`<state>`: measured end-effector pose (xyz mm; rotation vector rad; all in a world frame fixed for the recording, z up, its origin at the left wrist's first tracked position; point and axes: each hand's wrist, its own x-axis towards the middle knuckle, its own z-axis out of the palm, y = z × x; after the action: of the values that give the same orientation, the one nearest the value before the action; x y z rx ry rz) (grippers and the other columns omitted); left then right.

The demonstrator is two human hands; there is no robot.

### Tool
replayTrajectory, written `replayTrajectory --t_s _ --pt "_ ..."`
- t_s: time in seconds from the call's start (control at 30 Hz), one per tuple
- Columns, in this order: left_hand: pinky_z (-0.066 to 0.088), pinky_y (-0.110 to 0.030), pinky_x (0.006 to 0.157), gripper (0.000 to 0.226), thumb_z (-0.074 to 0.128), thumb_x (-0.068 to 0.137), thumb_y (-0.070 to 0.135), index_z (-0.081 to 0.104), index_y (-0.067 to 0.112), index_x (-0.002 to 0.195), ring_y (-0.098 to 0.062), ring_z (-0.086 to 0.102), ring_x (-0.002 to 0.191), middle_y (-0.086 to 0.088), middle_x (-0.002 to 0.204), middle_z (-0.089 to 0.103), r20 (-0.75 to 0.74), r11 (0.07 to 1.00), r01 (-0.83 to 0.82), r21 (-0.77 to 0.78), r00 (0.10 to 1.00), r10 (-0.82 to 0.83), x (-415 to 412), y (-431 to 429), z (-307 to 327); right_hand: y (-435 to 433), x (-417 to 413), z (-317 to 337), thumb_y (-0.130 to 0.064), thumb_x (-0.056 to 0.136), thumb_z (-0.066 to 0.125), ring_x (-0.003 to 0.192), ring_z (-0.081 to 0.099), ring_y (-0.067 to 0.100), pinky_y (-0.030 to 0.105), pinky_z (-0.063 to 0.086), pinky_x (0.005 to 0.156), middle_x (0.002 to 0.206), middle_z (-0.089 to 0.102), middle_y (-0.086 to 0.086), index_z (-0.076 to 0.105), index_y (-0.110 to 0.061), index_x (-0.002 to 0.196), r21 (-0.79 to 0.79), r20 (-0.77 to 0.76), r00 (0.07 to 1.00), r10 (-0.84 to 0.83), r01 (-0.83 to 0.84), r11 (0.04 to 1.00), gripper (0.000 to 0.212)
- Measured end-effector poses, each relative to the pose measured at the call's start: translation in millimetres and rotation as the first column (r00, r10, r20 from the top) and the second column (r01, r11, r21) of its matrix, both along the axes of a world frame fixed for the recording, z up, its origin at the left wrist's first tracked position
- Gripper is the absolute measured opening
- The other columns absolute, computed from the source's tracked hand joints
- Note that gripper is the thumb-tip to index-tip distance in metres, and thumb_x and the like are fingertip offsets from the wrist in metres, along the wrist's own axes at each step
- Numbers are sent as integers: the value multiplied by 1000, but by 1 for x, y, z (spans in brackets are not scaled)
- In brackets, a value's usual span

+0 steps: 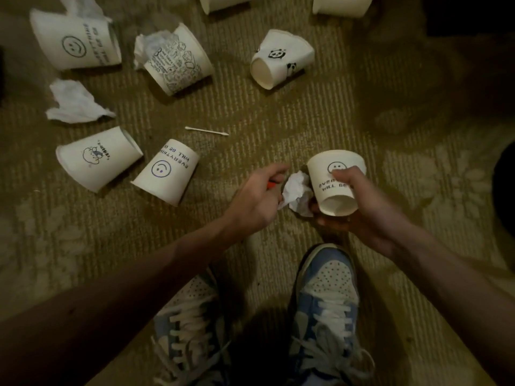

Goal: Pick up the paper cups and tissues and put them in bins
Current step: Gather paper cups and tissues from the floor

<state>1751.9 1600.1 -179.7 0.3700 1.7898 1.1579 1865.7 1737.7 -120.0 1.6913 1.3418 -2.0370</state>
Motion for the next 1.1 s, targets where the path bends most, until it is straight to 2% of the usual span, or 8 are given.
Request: replayTrajectory --t_s 0.1,0.27,0.37,0.47,0.67,0.77,0.97,1.1 --pt "46 -14 80 35 40 103 24 55 27 135 6 56 87 12 117 59 -38 999 13 -36 999 -15 -1 2 3 -2 -1 -2 -38 87 58 105 68 31 49 57 83 110 72 14 62 -17 119 -121 -33 996 -88 83 989 38" --pt "35 -5 92 36 37 106 28 56 21 135 8 50 107 8 128 57 -69 999 25 -28 997 -26 3 2 2 -10 -13 -9 -37 87 58 101 70 27 47 57 82 111 72 11 60 -15 125 -345 -116 959 -259 206 916 44" --pt "36 1 72 32 34 106 30 64 30 93 18 52 76 23 84 58 -79 1000 -23 -3 997 23 5 1 6 -15 -25 -8 -35 78 62 93 71 26 46 58 73 106 72 12 58 -13 128 -438 -192 931 -311 203 876 55" --pt "42 -26 63 44 35 100 49 55 34 64 3 50 55 18 56 56 -44 994 -98 40 994 100 3 1 11 -15 -37 -4 -36 76 62 101 70 26 46 58 76 113 69 14 57 -11 130 -476 -257 918 -304 153 866 60" --pt "50 -41 59 35 40 103 42 57 18 84 -22 65 64 -3 71 68 -131 956 -285 66 947 292 -31 4 29 -7 -55 0 -39 83 56 121 59 33 51 54 89 127 60 20 53 -5 134 -576 -316 897 -310 78 814 62" --pt "45 -31 47 34 42 102 38 56 14 83 -18 59 51 -3 62 64 -203 942 -333 49 920 336 -64 0 38 -1 -62 0 -41 79 57 114 63 37 49 55 88 121 64 26 58 -1 126 -551 -308 910 -279 69 831 61" --pt "54 -23 60 11 57 96 18 67 22 98 -11 67 74 2 84 70 -470 982 13 -191 877 -103 -134 -12 47 5 -87 0 -38 73 61 107 67 37 45 57 87 114 67 26 63 -3 118 -448 -352 925 -143 -32 893 56" --pt "37 -26 59 16 59 94 39 57 27 84 -12 57 73 13 74 55 -544 844 276 -460 664 -514 -156 -15 45 1 -99 -5 -39 74 61 111 65 36 44 56 88 113 68 25 63 -6 119 -432 -375 922 -93 -85 898 55"
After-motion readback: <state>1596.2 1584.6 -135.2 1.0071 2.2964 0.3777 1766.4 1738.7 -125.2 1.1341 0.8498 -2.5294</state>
